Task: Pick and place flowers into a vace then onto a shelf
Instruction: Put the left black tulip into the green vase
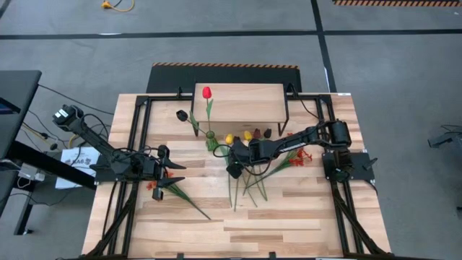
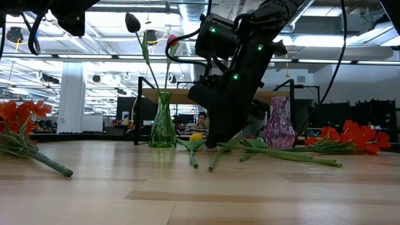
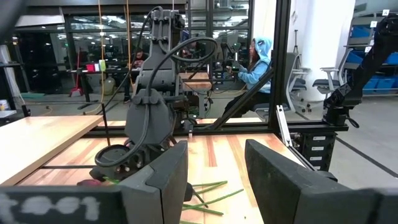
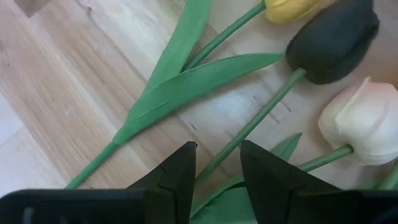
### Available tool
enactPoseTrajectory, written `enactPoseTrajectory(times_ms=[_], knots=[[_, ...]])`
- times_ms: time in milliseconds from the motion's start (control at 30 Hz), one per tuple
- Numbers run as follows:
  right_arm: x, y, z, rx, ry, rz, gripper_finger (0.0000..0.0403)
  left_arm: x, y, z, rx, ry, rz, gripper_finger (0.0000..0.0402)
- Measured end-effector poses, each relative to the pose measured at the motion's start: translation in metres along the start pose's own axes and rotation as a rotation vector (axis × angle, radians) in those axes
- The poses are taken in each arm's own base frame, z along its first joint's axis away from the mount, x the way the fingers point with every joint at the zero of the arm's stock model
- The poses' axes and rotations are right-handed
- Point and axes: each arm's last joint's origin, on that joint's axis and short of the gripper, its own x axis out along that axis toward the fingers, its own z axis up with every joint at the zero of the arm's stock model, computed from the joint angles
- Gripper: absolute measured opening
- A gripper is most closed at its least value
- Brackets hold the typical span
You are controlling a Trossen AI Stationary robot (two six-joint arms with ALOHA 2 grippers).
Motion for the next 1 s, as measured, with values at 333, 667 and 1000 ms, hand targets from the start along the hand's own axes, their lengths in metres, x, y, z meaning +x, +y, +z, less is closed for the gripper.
enactPoseTrajectory(times_ms=[333, 667, 1000], knots=[[0.0023, -0.0036, -0.0011, 0.014, 0.018, 0.0, 0.0117, 0.0, 0.0, 0.0, 0.0, 0.0, 0.0, 0.0149], [0.0024, -0.0031, -0.0006, 0.024, 0.013, 0.006, 0.0018, 0.0, 0.0, 0.0, -0.001, 0.0, 0.001, 0.0149], [-0.0004, 0.0012, 0.0062, 0.036, -0.016, 0.029, 0.0007, 0.0, 0.0, 0.0, -0.001, 0.0, 0.001, 0.0149]])
